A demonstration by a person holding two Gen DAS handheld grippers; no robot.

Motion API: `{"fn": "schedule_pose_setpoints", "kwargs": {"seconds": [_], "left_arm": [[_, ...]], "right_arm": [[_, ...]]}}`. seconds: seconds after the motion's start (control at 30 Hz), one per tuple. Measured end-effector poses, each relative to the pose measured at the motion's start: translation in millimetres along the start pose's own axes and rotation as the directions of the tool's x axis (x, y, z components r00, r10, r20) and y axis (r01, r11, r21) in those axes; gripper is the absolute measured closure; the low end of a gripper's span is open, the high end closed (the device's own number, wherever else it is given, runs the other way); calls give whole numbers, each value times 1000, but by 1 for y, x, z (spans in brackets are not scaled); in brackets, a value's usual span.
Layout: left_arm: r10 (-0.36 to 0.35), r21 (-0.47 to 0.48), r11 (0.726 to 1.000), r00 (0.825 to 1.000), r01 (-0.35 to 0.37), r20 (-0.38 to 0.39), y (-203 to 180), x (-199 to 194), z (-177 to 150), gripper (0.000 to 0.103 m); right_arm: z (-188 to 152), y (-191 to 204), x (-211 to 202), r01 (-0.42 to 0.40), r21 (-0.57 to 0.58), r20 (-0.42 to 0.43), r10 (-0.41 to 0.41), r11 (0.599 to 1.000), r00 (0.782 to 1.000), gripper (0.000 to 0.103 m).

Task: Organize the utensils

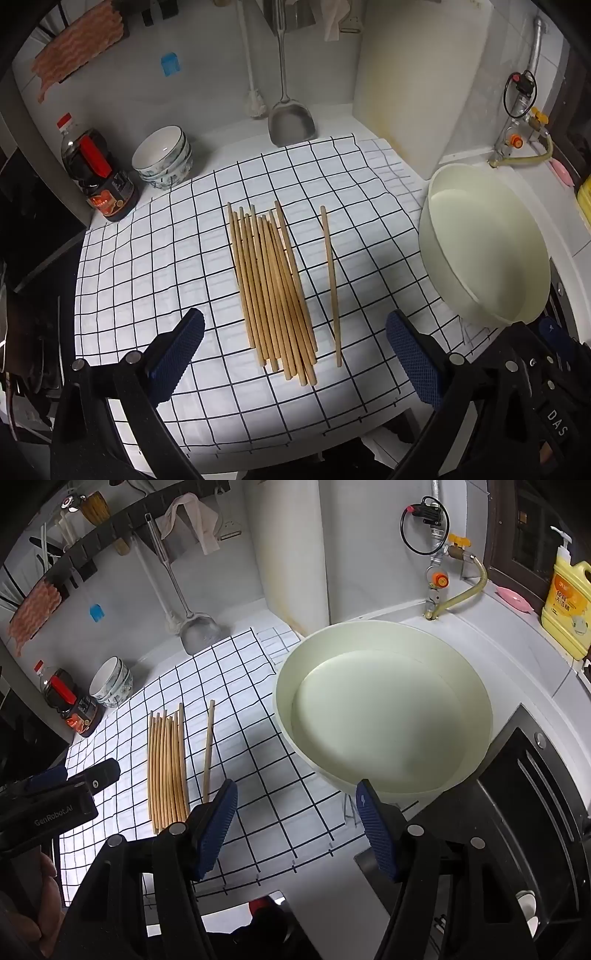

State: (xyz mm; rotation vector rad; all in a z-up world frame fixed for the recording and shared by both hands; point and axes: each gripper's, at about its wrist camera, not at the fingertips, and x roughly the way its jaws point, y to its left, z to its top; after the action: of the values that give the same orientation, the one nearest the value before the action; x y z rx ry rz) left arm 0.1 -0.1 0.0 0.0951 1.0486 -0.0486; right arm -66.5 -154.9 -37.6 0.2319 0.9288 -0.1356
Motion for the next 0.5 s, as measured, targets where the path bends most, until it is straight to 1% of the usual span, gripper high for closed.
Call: {"fn": "schedule_pose_setpoints", "kwargs": {"seconds": [0.23,0.3,0.5], "left_arm": [[5,-6,1000,1000,-5,15,-4,-4,-2,6],[-7,-6,1000,1000,7,-2,2,1,0,6],[-8,-6,1000,1000,8,-3,3,2,-1,6]], "right_arm": [[1,1,0,3,-1,1,-3,1000,1000,39],[1,1,0,-1,1,-1,1,1000,1000,39],[1,1,0,0,0,-1,0,1000,1000,39]]}}
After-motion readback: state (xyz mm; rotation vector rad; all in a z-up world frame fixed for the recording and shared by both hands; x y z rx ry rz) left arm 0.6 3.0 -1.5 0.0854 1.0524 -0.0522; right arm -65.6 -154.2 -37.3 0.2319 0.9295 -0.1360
